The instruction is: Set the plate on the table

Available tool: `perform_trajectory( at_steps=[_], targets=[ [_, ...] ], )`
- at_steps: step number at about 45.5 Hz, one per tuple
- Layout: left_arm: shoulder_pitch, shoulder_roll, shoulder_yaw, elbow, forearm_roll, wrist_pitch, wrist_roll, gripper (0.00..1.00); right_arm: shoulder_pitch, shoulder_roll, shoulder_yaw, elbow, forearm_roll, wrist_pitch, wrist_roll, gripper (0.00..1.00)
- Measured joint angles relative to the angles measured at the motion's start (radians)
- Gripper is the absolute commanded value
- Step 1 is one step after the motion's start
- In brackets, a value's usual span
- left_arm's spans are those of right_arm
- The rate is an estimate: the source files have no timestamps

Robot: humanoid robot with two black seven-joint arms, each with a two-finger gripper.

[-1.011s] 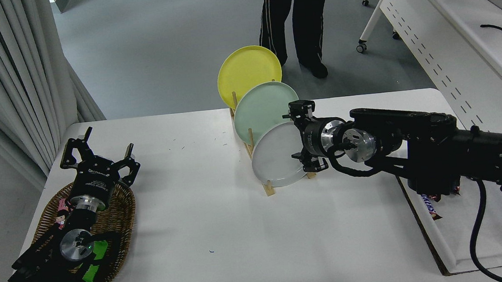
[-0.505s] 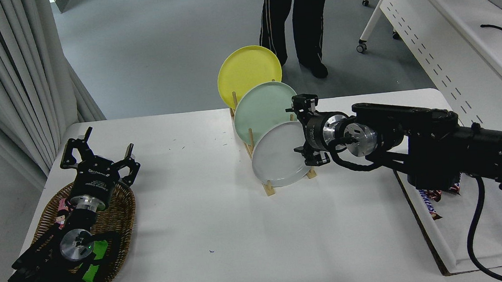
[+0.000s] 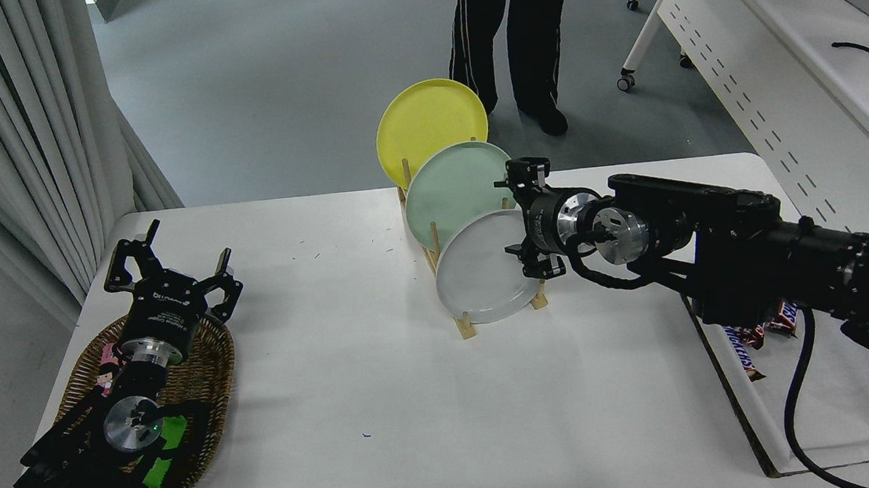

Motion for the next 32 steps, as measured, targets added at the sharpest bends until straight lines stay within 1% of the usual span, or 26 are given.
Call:
perform_trajectory(
  at_steps=[3,6,9,23,32],
  targets=[
    [0.0,0.0,0.0,0.0,0.0,0.0,0.0,1.0,0.002,0.0,0.007,0.0,0.001,0.013,-0.006,0.73],
    [0.0,0.0,0.0,0.0,0.0,0.0,0.0,1.0,0.004,-0.002,0.017,-0.001,0.002,0.033,-0.017,0.71],
    [0.0,0.0,0.0,0.0,0.0,0.0,0.0,1.0,0.004,-0.006,0.026,-0.001,0.002,0.052,-0.029,0.66],
    [0.0,0.0,0.0,0.0,0.0,0.0,0.0,1.0,0.006,-0.018,0.045,-0.002,-0.001,0.099,-0.061,0.64],
    [0.0,0.0,0.0,0.0,0.0,0.0,0.0,1.0,0.006,-0.021,0.053,-0.007,-0.004,0.103,-0.067,0.57]
  ],
)
